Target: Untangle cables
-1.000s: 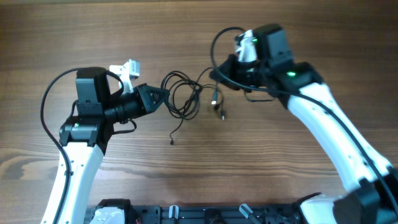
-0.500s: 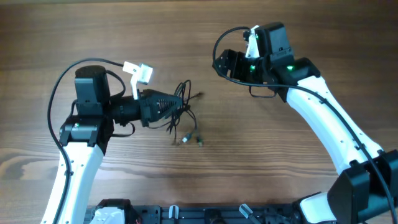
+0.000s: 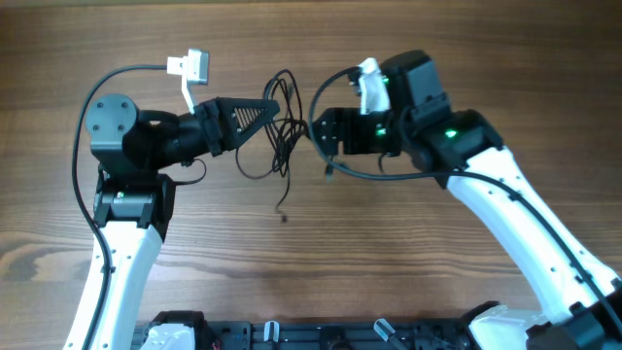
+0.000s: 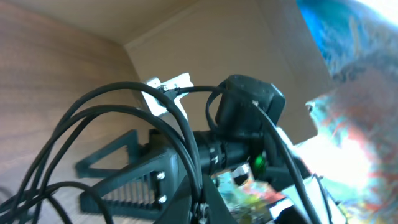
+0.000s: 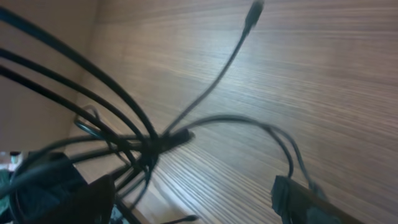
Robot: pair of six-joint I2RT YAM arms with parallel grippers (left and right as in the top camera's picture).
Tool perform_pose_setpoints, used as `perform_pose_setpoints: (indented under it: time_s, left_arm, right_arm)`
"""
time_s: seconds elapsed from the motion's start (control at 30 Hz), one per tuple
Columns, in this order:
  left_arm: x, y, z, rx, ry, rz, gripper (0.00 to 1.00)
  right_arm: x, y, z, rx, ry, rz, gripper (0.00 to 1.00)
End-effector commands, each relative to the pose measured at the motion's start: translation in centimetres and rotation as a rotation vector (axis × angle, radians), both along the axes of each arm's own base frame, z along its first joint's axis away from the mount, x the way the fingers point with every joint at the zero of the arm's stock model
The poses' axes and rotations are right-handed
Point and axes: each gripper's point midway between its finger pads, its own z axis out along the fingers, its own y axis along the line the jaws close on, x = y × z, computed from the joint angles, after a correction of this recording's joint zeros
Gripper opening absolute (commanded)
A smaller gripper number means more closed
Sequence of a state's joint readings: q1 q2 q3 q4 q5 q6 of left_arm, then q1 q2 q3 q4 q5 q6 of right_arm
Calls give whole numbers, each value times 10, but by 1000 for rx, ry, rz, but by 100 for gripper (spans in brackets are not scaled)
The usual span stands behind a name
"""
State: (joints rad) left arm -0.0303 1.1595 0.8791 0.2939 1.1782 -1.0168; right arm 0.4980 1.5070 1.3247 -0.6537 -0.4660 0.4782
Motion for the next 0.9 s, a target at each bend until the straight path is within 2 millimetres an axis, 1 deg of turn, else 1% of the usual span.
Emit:
perform_pose_setpoints:
  time_s: [0.0,0.07,0.13,0.2,0.33,0.43,0.5,0.57,0.63,0.7,0.77,0.8,0.87]
  left_arm:
    - [4,3,5,-36,71,18,4]
    - [4,3,5,-37,74,18,4]
    - [4,3,5,-41,84,18,4]
    - [4,3,5,-44,93,18,4]
    - [5,3,5,-54,116,25,4]
    - [5,3,5,-60,131,25,4]
    - [5,3,5,-64,140,25,4]
    - [5,3,5,-64,140,25,4]
    - [5,3,5,-64,140,25,4]
    - [5,3,5,-64,140,29,4]
    - [5,4,5,-65,143,29,4]
    - [5,3,5,-68,151,29,4]
    - [5,3,5,-74,164,29,4]
  right_arm:
    - [18,5,-35,-73,58,-109,81]
    - [22,15,-49,-69,84,-105,80]
    - [24,26,-57,-46,103,-85,79]
    - [28,35,-59,-15,104,-83,79]
    - [48,50,-49,85,86,-134,79]
    - [60,60,-47,149,84,-163,78]
    - [61,73,-44,204,83,-120,77]
    - [60,82,-44,242,101,-101,76]
    - [56,93,-36,292,105,-57,75]
    - [59,97,-29,321,86,-67,75]
    - [64,100,-26,335,67,-78,75]
    - [68,102,-26,337,48,-85,75]
    - [72,105,-36,315,35,-112,74]
